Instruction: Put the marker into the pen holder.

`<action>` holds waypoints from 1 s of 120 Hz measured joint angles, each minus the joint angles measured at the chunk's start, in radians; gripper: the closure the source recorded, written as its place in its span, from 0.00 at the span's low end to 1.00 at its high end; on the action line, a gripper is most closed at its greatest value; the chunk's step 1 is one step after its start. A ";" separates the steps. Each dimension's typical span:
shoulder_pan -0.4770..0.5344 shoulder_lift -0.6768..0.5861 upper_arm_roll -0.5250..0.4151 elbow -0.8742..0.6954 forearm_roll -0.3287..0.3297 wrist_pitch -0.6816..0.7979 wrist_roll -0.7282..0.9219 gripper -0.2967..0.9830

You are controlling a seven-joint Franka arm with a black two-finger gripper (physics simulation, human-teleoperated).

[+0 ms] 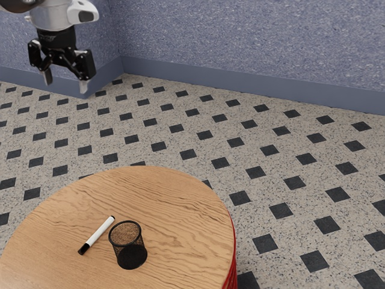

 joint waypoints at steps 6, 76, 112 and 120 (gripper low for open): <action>0.020 0.000 -0.008 -0.004 -0.002 0.001 -0.013 0.23; 0.099 0.090 -0.015 -0.789 -0.156 0.714 -0.072 0.23; 0.135 0.132 -0.015 -0.888 -0.161 0.963 0.024 0.24; 0.144 0.135 -0.015 -0.898 -0.160 0.991 0.051 0.24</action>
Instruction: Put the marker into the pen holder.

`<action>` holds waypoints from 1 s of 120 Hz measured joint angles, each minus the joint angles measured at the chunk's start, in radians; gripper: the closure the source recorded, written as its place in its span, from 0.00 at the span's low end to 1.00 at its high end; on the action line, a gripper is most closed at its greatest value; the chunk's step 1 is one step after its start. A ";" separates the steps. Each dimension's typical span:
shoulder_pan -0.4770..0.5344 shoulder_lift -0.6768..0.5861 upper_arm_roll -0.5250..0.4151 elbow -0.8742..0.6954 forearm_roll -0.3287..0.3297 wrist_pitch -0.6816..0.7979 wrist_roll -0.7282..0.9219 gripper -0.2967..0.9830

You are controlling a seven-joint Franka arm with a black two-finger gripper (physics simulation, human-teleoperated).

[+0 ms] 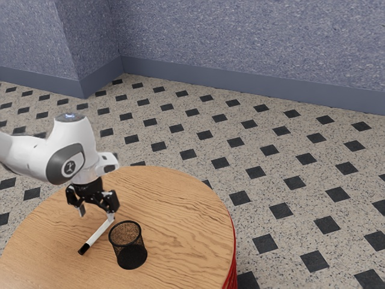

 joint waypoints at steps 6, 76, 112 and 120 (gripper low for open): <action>0.006 0.006 0.000 -0.002 0.000 0.020 0.022 0.24; -0.014 0.097 -0.002 -0.004 -0.031 0.131 0.178 0.24; -0.007 0.099 -0.002 -0.003 -0.076 0.152 0.214 0.59; -0.007 0.100 -0.002 -0.003 -0.080 0.154 0.220 0.62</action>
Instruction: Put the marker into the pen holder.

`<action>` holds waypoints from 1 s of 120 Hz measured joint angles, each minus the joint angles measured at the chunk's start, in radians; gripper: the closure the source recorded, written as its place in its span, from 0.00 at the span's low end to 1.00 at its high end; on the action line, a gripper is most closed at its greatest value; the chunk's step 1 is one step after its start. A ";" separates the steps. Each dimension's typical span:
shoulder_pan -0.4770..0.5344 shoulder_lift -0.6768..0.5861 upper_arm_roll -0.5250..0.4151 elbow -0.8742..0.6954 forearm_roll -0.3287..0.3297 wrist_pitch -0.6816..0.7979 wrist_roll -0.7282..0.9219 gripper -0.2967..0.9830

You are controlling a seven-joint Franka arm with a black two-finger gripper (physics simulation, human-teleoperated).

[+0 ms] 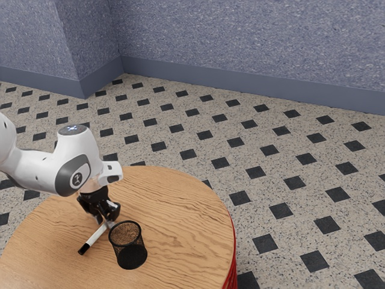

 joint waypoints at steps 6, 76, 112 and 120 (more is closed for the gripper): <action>0.000 0.001 0.000 0.000 -0.005 0.001 0.004 0.64; 0.000 0.015 0.000 0.000 -0.153 0.030 0.084 0.80; -0.009 -0.202 -0.002 -0.001 -0.005 0.036 0.081 0.84; -0.054 -0.278 -0.002 0.001 0.056 0.036 0.074 0.85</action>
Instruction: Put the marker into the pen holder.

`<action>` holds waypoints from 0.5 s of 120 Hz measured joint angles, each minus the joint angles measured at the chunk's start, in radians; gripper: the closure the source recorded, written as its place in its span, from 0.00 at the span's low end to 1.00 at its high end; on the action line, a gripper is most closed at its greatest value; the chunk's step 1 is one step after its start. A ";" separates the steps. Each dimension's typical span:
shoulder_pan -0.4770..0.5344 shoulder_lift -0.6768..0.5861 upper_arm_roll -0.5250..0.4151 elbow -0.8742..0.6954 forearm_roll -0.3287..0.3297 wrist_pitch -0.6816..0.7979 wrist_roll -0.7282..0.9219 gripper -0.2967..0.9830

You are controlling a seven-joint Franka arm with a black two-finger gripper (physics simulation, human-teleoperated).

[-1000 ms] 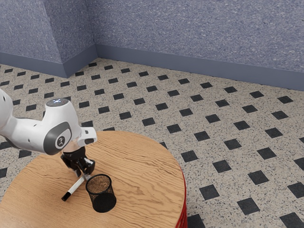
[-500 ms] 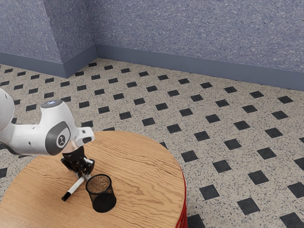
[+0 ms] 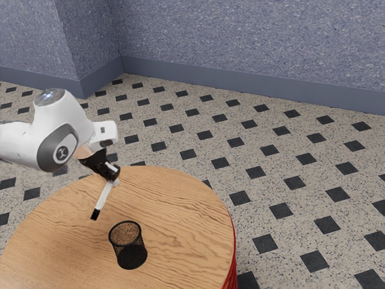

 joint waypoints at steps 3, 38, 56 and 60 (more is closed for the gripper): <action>-0.020 -0.028 0.000 -0.001 0.025 0.000 -0.005 0.85; -0.154 -0.199 -0.015 -0.097 0.199 -0.027 -0.123 0.83; -0.171 -0.234 -0.060 -0.133 0.230 -0.035 -0.199 0.82; -0.173 -0.237 -0.070 -0.137 0.233 -0.036 -0.214 0.81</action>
